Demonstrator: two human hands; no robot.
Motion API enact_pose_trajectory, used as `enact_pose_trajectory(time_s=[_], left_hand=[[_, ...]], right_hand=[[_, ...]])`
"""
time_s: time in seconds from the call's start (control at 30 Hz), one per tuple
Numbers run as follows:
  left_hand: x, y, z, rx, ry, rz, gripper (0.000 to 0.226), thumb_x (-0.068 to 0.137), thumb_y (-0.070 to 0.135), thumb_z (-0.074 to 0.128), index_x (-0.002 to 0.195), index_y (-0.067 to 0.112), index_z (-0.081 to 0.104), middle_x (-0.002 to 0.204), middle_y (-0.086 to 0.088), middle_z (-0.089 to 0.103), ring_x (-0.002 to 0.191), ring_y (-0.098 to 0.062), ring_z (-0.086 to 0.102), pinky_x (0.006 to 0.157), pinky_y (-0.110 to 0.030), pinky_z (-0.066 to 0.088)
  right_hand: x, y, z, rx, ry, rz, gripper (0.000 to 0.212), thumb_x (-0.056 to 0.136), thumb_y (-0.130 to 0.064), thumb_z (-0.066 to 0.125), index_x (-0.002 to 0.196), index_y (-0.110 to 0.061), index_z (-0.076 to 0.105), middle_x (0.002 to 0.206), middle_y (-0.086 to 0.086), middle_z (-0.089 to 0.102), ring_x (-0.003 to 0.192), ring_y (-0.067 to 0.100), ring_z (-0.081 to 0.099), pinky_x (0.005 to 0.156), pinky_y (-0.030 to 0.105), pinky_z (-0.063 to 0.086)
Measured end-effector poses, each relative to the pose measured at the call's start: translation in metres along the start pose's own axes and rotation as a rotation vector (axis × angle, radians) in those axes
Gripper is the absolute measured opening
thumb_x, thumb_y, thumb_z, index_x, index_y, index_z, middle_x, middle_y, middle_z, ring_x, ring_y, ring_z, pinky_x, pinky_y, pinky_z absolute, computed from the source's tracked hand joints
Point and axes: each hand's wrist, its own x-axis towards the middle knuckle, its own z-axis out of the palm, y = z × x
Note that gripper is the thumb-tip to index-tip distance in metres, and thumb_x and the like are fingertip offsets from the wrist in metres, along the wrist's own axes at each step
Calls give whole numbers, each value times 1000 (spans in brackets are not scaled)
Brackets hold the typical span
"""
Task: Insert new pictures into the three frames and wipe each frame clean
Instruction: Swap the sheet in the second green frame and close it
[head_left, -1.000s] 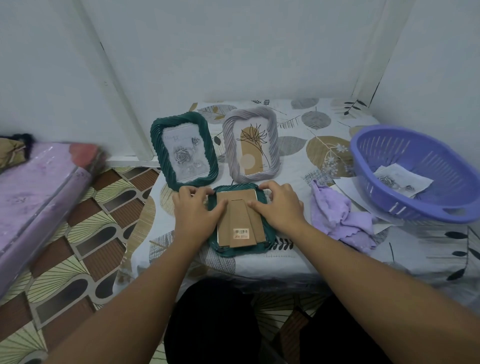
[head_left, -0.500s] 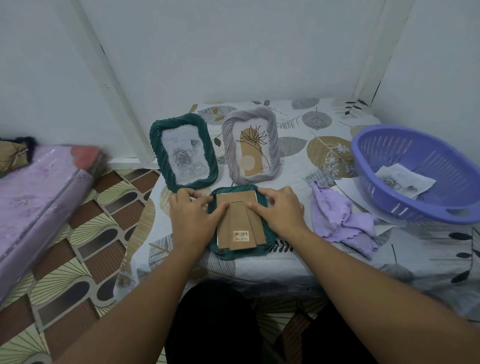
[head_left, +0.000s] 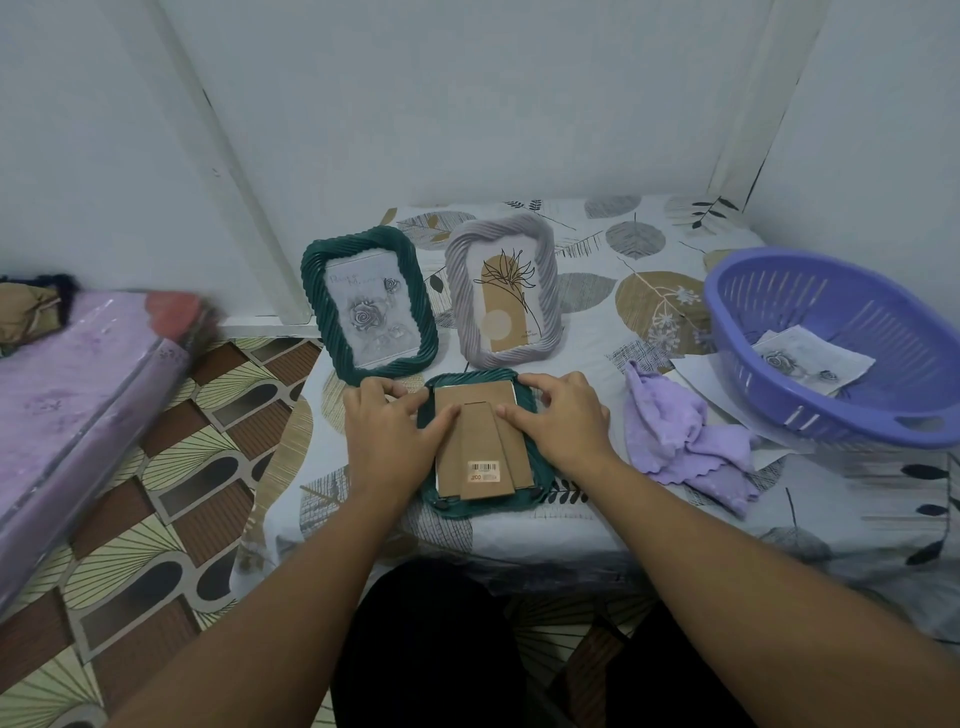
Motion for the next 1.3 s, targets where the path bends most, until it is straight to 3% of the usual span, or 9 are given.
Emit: enact_pose_trajectory(time_s=[0.23, 0.43, 0.57, 0.77, 0.87, 1.07, 1.3], left_hand=[[3, 0, -3, -76, -55, -48, 55, 81, 62, 73, 114, 19, 78, 103, 3, 47, 109, -23, 42, 92, -21, 24], [5, 0, -5, -231, -141, -115, 54, 80, 55, 78, 119, 17, 75, 109, 1, 49, 110, -13, 32, 95, -21, 28], [6, 0, -6, -254, -149, -142, 55, 79, 54, 80, 121, 18, 75, 110, 2, 49, 114, -16, 36, 95, -21, 28], [4, -1, -6, -168, -80, -138, 58, 74, 65, 77, 115, 23, 77, 107, 1, 51, 113, -23, 41, 97, -28, 32], [2, -1, -5, -92, -57, -108, 64, 73, 73, 69, 112, 23, 79, 105, 1, 54, 112, -25, 46, 95, -25, 25], [4, 4, -10, -235, -133, -170, 57, 76, 56, 81, 120, 20, 75, 110, 3, 46, 114, -17, 34, 96, -22, 25], [5, 4, -12, -288, -175, -215, 58, 74, 55, 83, 120, 21, 75, 113, 2, 46, 120, -20, 38, 96, -24, 29]], right_hand=[[3, -1, 0, 36, -7, 34, 60, 78, -66, 74, 131, -40, 65, 113, 0, 56, 111, 22, 57, 97, 40, 43], [3, -3, 0, 49, -7, 39, 60, 76, -66, 76, 129, -39, 66, 113, 0, 57, 111, 23, 58, 96, 40, 44], [3, -3, -3, 45, -14, 41, 60, 77, -65, 76, 130, -39, 66, 114, 0, 57, 111, 22, 58, 96, 40, 44], [3, -2, -2, 45, -15, 43, 60, 77, -66, 76, 130, -39, 66, 112, 0, 56, 110, 22, 58, 96, 41, 45], [3, -2, -2, 38, -17, 42, 60, 77, -66, 76, 130, -40, 65, 111, -1, 56, 110, 22, 57, 94, 39, 45], [4, -2, -1, 37, -20, 45, 60, 77, -66, 75, 130, -41, 65, 113, 0, 57, 112, 22, 57, 96, 39, 44], [4, -2, -1, 34, -21, 46, 60, 77, -66, 75, 130, -41, 66, 114, 0, 58, 113, 23, 57, 97, 41, 45]])
